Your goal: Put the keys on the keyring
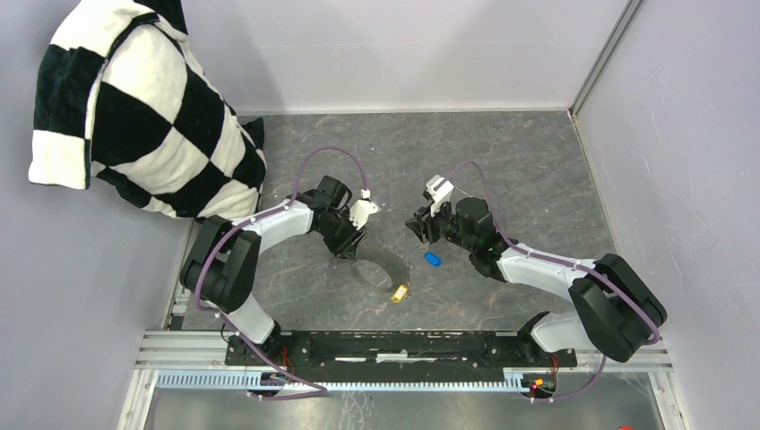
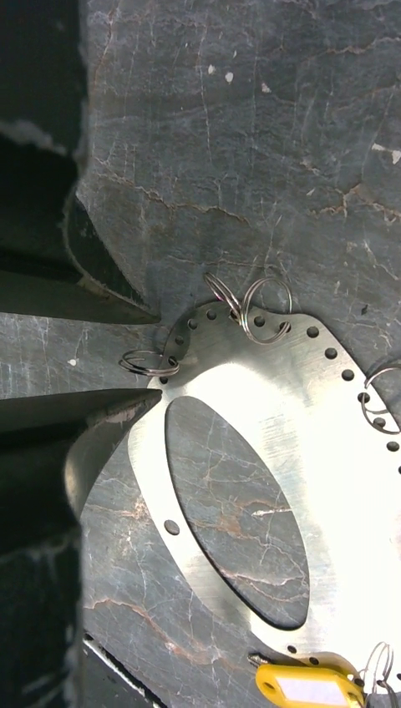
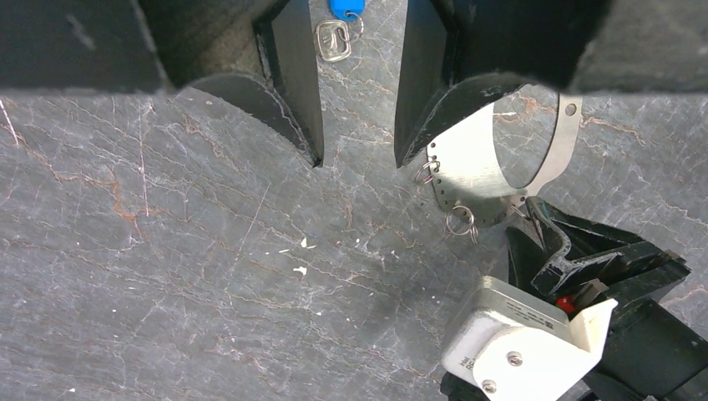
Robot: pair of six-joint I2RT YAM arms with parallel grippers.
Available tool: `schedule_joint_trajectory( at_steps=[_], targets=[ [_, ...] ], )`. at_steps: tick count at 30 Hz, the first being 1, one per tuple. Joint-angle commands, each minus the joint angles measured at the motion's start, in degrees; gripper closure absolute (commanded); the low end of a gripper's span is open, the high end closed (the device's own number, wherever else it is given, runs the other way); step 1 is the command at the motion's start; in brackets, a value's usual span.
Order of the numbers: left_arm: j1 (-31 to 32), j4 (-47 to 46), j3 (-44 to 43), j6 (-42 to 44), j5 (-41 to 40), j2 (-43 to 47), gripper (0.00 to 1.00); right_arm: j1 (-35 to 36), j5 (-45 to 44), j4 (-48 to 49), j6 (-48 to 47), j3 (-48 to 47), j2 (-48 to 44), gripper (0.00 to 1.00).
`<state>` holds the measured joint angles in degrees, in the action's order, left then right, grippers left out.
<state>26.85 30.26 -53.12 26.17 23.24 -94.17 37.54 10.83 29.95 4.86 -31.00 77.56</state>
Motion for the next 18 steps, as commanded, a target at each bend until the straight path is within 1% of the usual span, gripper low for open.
schedule_joint_trajectory(
  at_steps=[1,4,6,8,9,13,18],
  targets=[
    [0.3,0.8,-0.7,-1.2,2.2,0.8,0.62,-0.6,1.5,3.2,0.8,0.5,-1.3,0.59],
    [0.2,0.8,-0.8,-1.1,2.6,1.0,0.72,-0.8,1.9,3.6,1.1,0.5,-1.2,0.61],
    [0.2,0.8,-0.8,-0.9,2.5,1.0,0.83,-0.7,2.1,3.6,1.2,0.4,-1.1,0.64],
    [0.2,1.0,-1.0,-0.5,2.1,1.1,0.96,-0.8,2.1,3.6,1.3,0.5,-1.3,0.66],
    [0.2,1.2,-1.1,-0.3,2.0,1.3,0.98,-0.8,2.1,3.6,1.3,0.5,-1.3,0.67],
    [0.2,2.9,-3.1,1.1,1.8,3.5,0.98,-1.0,2.1,4.0,1.5,-0.1,-1.7,0.67],
    [0.6,6.2,-8.9,8.2,3.7,11.2,0.98,-0.9,4.0,6.4,-0.3,-1.6,-5.2,0.59]
  ],
)
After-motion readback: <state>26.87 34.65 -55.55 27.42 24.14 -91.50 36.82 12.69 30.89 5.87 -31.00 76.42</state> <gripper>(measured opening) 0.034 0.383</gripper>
